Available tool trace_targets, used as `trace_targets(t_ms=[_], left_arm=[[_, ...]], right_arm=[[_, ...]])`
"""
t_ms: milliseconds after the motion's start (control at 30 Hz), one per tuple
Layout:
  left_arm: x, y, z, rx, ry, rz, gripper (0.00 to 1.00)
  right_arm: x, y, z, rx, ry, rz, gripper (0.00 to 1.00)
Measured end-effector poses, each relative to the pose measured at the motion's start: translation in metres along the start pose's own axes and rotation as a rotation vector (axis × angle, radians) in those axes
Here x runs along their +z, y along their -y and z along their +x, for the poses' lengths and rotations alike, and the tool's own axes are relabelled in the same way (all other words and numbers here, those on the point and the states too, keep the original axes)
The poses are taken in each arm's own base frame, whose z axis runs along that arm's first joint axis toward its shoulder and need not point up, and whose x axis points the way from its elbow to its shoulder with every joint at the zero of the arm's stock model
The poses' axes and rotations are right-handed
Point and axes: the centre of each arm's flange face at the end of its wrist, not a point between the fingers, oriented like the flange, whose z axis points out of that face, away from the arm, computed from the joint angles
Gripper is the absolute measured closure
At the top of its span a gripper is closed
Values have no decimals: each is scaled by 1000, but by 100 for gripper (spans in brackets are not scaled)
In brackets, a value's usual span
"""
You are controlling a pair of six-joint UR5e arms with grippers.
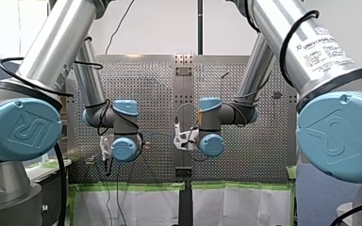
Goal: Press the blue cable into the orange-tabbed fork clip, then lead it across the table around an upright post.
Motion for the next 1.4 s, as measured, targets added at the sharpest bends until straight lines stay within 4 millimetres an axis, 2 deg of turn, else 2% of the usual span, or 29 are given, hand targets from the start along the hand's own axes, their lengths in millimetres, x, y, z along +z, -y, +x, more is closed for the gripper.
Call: trace_targets(t_ms=[1033, 1400], left_arm=[[0, 0, 0, 1, 1, 0, 100], [0, 0, -1, 1, 1, 0, 100]], right_arm=[[0, 1, -1, -4, 4, 0, 100], [-11, 4, -46, -46, 102, 12, 100]])
